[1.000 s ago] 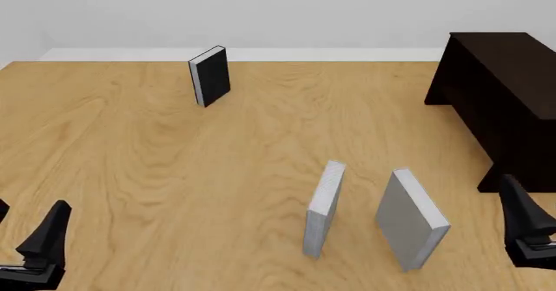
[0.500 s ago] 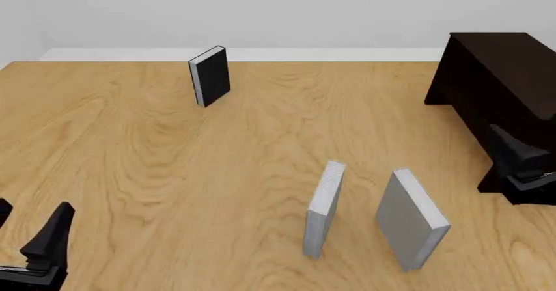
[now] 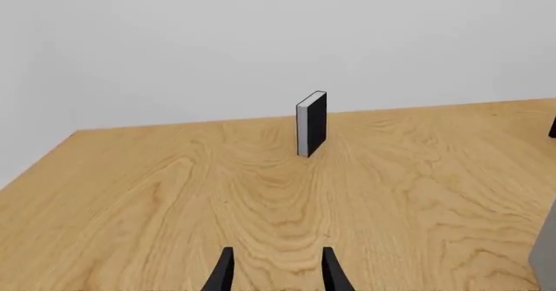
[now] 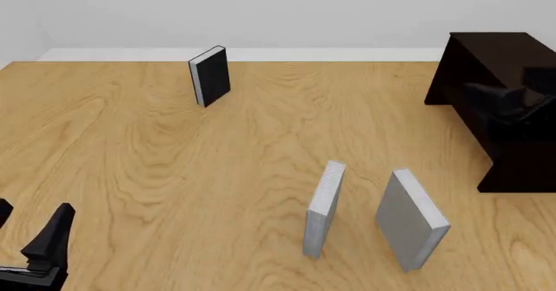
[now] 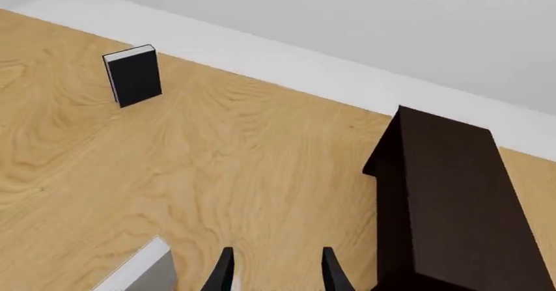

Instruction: Pick up the book on the right and place it on the cabinet shelf.

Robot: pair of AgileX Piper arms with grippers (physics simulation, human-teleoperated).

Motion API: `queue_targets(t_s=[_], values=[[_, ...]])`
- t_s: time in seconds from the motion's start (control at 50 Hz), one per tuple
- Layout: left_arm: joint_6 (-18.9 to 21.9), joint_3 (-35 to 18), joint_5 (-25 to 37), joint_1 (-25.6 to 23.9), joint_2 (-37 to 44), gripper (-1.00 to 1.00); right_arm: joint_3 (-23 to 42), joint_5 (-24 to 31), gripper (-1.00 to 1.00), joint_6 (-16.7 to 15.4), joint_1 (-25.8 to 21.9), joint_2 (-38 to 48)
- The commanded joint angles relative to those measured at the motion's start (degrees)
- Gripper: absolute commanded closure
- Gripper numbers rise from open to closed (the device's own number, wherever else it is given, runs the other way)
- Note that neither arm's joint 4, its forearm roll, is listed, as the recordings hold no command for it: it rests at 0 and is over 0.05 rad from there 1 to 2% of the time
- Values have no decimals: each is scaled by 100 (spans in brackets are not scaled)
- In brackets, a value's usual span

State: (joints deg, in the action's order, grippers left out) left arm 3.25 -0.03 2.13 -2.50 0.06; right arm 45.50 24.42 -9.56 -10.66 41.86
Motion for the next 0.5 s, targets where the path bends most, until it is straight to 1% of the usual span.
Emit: queue_targets(t_s=[0.02,0.04,0.06,0.16,0.18,0.22,0.28,0.3,0.34,0.36,0.4,0.44,0.5], values=[[-25,1,47,34,-4,-100,655,669,-100,101,-183,533],[-22,1,31,39,-4,-100,744,757,-100,166,-41,589],[-19,1,42,21,-4,-100,767,785,-100,193,-17,627],[-30,1,28,7,-4,-100,1005,941,-100,284,-147,813],[-38,1,26,-7,-4,-100,1034,979,-100,343,-170,876],[-36,1,25,11,-4,-100,1071,991,-100,316,-219,921],[-14,1,34,-23,-4,-100,1110,1013,-100,404,-217,1037],[-9,1,45,-31,-4,-100,1117,1067,-100,536,-256,1118],[19,1,44,-45,-4,-100,1114,1075,-100,539,-275,1147],[13,1,44,-62,-4,-100,1138,1097,-100,627,-261,1189],[9,1,40,-65,-4,-100,1170,1136,-100,583,-374,1266],[2,1,42,-72,-4,-100,1246,1193,-100,769,-380,1323],[9,1,15,-78,-4,-100,1288,1253,-100,752,-448,1446]])
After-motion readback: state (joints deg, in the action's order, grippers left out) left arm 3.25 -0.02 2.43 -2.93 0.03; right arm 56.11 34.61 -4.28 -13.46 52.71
